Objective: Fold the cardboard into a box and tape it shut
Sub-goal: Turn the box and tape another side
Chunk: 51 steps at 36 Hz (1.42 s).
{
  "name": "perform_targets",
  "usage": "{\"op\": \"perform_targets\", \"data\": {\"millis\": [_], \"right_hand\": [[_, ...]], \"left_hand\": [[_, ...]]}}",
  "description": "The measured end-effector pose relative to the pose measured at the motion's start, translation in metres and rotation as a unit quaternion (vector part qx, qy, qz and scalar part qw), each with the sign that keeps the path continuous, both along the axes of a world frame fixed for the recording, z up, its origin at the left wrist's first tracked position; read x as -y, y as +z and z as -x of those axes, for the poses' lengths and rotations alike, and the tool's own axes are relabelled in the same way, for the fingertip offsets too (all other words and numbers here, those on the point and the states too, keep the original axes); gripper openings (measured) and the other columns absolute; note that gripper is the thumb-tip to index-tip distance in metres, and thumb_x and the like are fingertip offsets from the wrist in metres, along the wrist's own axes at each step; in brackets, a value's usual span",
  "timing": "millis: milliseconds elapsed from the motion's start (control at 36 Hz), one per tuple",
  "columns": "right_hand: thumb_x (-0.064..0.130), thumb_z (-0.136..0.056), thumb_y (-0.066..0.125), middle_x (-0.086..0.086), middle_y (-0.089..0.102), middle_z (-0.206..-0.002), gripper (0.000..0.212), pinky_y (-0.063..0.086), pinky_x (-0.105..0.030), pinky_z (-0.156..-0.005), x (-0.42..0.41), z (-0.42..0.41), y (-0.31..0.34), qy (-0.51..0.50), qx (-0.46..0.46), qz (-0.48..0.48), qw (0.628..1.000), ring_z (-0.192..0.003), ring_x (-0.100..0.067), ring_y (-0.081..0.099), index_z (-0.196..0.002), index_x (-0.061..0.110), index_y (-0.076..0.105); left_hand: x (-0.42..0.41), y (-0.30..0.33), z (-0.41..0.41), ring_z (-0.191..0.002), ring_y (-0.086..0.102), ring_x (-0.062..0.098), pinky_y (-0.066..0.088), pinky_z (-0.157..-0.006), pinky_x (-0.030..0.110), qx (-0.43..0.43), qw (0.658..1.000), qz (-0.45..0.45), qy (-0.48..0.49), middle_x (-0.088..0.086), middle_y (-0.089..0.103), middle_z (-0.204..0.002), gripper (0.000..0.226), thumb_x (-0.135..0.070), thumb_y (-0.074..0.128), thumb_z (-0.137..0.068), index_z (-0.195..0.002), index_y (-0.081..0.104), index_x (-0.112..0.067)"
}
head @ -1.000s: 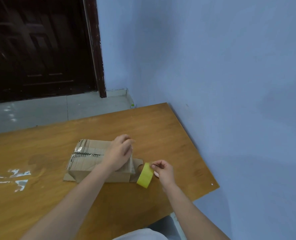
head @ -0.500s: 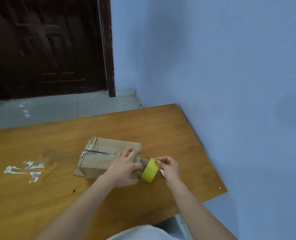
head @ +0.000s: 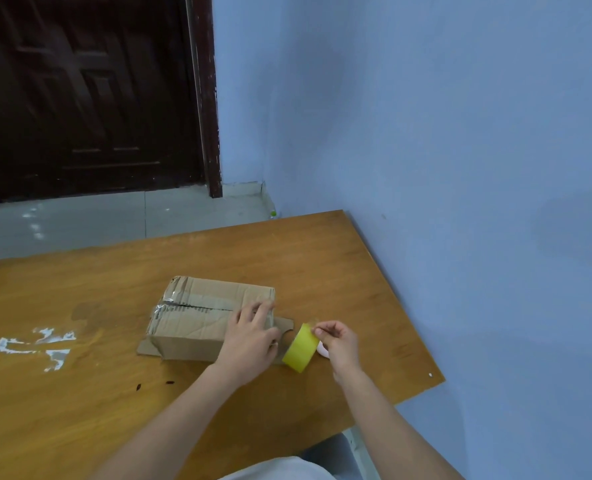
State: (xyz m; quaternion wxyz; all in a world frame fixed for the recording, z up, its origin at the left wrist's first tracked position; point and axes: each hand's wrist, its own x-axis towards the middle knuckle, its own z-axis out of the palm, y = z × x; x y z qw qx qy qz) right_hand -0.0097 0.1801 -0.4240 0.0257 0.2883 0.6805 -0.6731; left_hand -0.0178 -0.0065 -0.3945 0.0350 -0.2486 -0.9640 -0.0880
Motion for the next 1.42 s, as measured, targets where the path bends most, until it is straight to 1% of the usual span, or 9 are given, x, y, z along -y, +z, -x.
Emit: {"op": "perform_targets", "data": {"millis": [333,528,667,833,972,1111,1250,1333,1417], "right_hand": [[-0.004,-0.086,0.061,-0.002,0.063,-0.077,0.021,0.045,-0.014,-0.06,-0.003,-0.008,0.0,0.007,0.003,-0.019,1.0,-0.076,-0.012,0.057,-0.073,0.011,0.06],[-0.006,-0.086,0.061,-0.002,0.063,-0.077,0.021,0.045,-0.005,-0.052,-0.002,-0.009,0.001,0.004,-0.004,-0.012,1.0,-0.074,-0.01,0.058,-0.073,0.011,0.06],[-0.006,-0.086,0.06,-0.002,0.063,-0.076,0.022,0.044,-0.006,-0.051,-0.003,-0.006,0.002,0.005,-0.007,0.0,1.0,-0.074,-0.01,0.057,-0.072,0.01,0.06],[-0.005,-0.086,0.06,-0.003,0.062,-0.075,0.022,0.044,-0.02,-0.06,-0.003,0.006,0.003,0.013,-0.013,0.009,1.0,-0.073,-0.014,0.055,-0.071,0.011,0.06],[-0.008,-0.085,0.06,-0.004,0.056,-0.069,0.024,0.038,-0.031,-0.063,0.008,0.019,0.002,0.04,-0.019,0.006,0.999,-0.067,-0.017,0.049,-0.07,0.011,0.057],[-0.011,-0.084,0.059,-0.002,0.053,-0.069,0.029,0.04,-0.017,-0.062,0.021,0.032,0.007,0.107,-0.038,-0.037,0.993,-0.067,-0.011,0.049,-0.068,0.013,0.052],[-0.012,-0.085,0.054,-0.002,0.052,-0.073,0.031,0.038,-0.021,-0.067,0.025,0.045,0.018,0.18,-0.037,-0.073,0.98,-0.073,-0.014,0.048,-0.069,0.015,0.049],[-0.009,-0.085,0.051,0.001,0.051,-0.074,0.031,0.037,-0.022,-0.066,0.023,0.052,0.025,0.228,-0.03,-0.108,0.967,-0.073,-0.013,0.047,-0.069,0.017,0.048],[-0.009,-0.084,0.051,0.0,0.051,-0.074,0.033,0.036,-0.022,-0.064,0.023,0.061,0.035,0.263,-0.032,-0.138,0.954,-0.077,-0.016,0.046,-0.066,0.018,0.047]], "left_hand": [[-0.017,-0.007,-0.001,-0.096,0.057,0.025,0.05,-0.072,0.038,-0.003,0.994,-0.062,0.089,0.0,0.062,-0.114,0.012,-0.021,0.077,-0.068,-0.061,0.072,-0.029],[-0.017,-0.007,-0.003,-0.091,0.059,0.029,0.048,-0.059,0.035,0.0,0.996,-0.054,0.077,0.005,0.062,-0.11,0.014,-0.012,0.077,-0.067,-0.07,0.066,-0.02],[-0.008,-0.011,-0.003,-0.097,0.055,0.029,0.048,-0.067,0.036,0.017,0.993,-0.098,0.059,0.003,0.059,-0.117,0.02,-0.005,0.068,-0.074,-0.09,0.062,-0.016],[0.02,-0.011,-0.005,-0.096,0.048,0.02,0.039,-0.07,0.026,0.047,0.99,-0.135,0.017,-0.007,0.057,-0.114,0.028,-0.006,0.062,-0.077,-0.101,0.061,-0.02],[0.028,-0.007,-0.003,-0.101,0.047,0.015,0.034,-0.072,0.024,0.076,0.984,-0.156,0.046,-0.011,0.054,-0.111,0.044,-0.019,0.063,-0.075,-0.117,0.056,-0.026],[0.019,-0.001,0.006,-0.112,0.046,0.016,0.038,-0.087,0.027,0.073,0.975,-0.18,0.108,-0.008,0.051,-0.118,0.035,-0.034,0.051,-0.088,-0.122,0.05,-0.025],[0.01,0.004,0.017,-0.136,0.018,0.029,0.018,-0.113,0.046,0.108,0.961,-0.081,0.241,0.005,0.025,-0.149,0.07,-0.062,0.046,-0.081,-0.137,0.032,-0.023],[0.014,0.003,0.024,-0.143,-0.006,0.038,-0.002,-0.112,0.059,0.168,0.938,-0.031,0.3,0.012,-0.002,-0.158,0.097,-0.08,0.04,-0.073,-0.147,0.015,-0.021],[0.024,0.0,0.026,-0.141,-0.018,0.04,-0.007,-0.107,0.066,0.204,0.919,-0.024,0.336,0.015,-0.017,-0.156,0.113,-0.09,0.034,-0.065,-0.149,0.005,-0.021]]}}
